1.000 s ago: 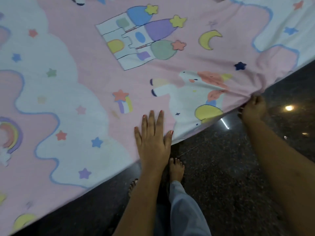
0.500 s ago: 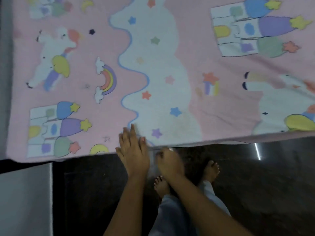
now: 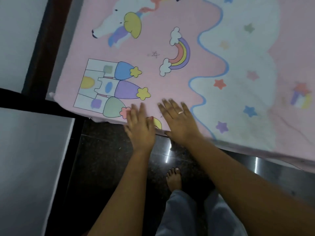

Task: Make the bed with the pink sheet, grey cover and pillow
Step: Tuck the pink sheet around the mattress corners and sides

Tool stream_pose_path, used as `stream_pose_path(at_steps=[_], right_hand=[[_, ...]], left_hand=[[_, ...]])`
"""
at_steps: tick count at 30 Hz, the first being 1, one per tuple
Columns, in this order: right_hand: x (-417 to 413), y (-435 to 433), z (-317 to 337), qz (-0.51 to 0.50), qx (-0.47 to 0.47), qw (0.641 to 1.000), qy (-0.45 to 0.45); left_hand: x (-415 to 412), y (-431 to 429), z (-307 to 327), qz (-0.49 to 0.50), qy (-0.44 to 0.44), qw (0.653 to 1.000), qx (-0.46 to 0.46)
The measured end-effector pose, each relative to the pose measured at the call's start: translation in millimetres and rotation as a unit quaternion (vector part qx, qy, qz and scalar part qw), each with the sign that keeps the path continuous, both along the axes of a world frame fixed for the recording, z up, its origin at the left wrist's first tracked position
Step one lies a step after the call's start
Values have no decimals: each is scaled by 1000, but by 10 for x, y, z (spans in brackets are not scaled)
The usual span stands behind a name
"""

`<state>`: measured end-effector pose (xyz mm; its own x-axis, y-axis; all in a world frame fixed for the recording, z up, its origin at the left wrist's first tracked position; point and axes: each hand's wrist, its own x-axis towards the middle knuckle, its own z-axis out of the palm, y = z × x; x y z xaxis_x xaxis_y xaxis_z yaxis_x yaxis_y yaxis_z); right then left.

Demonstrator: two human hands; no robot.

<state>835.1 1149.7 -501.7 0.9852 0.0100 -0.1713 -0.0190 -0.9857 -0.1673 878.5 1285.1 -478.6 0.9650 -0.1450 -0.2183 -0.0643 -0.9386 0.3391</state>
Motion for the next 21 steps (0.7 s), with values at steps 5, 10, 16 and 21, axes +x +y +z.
stream_pose_path(at_steps=[5, 10, 16, 21], right_hand=[[-190, -123, -60, -19, -20, 1000, -14], [-655, -478, -56, -89, -43, 995, -15], [-649, -319, 142, -141, 28, 990, 2], [148, 483, 170, -71, 99, 992, -9]], left_hand=[[-37, -1, -64, -71, 26, 996, 49], [-45, 100, -71, -81, 26, 994, 63], [65, 229, -53, -60, 23, 994, 86], [200, 516, -55, -75, 9, 994, 83]])
